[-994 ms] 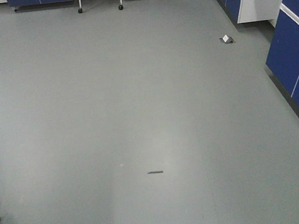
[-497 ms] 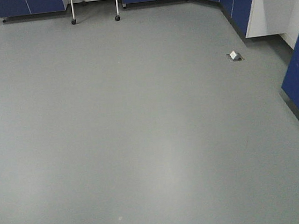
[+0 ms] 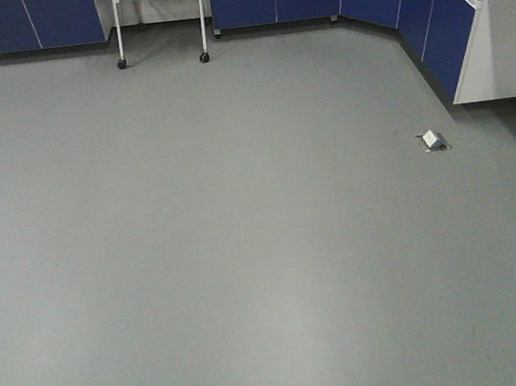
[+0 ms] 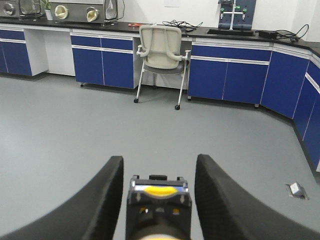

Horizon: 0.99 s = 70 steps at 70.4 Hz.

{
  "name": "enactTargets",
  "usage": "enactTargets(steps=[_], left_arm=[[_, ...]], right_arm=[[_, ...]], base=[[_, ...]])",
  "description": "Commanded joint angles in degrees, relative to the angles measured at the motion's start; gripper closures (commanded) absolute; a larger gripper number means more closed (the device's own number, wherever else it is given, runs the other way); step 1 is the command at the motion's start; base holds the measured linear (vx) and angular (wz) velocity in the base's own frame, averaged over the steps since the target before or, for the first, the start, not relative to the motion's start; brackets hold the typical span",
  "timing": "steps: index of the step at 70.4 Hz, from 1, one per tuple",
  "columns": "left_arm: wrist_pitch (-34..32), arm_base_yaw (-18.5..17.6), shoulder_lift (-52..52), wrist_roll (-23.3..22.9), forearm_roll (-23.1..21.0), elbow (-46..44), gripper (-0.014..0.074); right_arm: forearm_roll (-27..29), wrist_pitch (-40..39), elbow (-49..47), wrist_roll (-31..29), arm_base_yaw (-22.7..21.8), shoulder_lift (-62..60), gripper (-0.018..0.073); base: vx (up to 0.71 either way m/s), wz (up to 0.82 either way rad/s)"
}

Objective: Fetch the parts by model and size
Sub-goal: 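Drive the base across the room toward the blue cabinets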

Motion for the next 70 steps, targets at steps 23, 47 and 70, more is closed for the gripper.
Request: enactTargets(steps=[23, 47, 70], left_arm=[[-4.2, 0.1, 0.4, -0.1, 0.3, -1.4, 0.0603], [-4.2, 0.1, 0.3, -0.1, 0.3, -1.4, 0.0603], [-4.2, 0.1, 0.4, -0.1, 0.3, -1.4, 0.0603]], right_arm=[[-1.0, -4.8, -1.5, -0.5, -0.3, 0.5, 0.0564], [-1.0, -4.8, -1.5, -0.5, -0.3, 0.5, 0.0564], [-1.0, -4.8, -1.5, -0.5, -0.3, 0.5, 0.0564]], base=[[0.67, -0.03], [0.69, -0.01], [0.68, 0.02]])
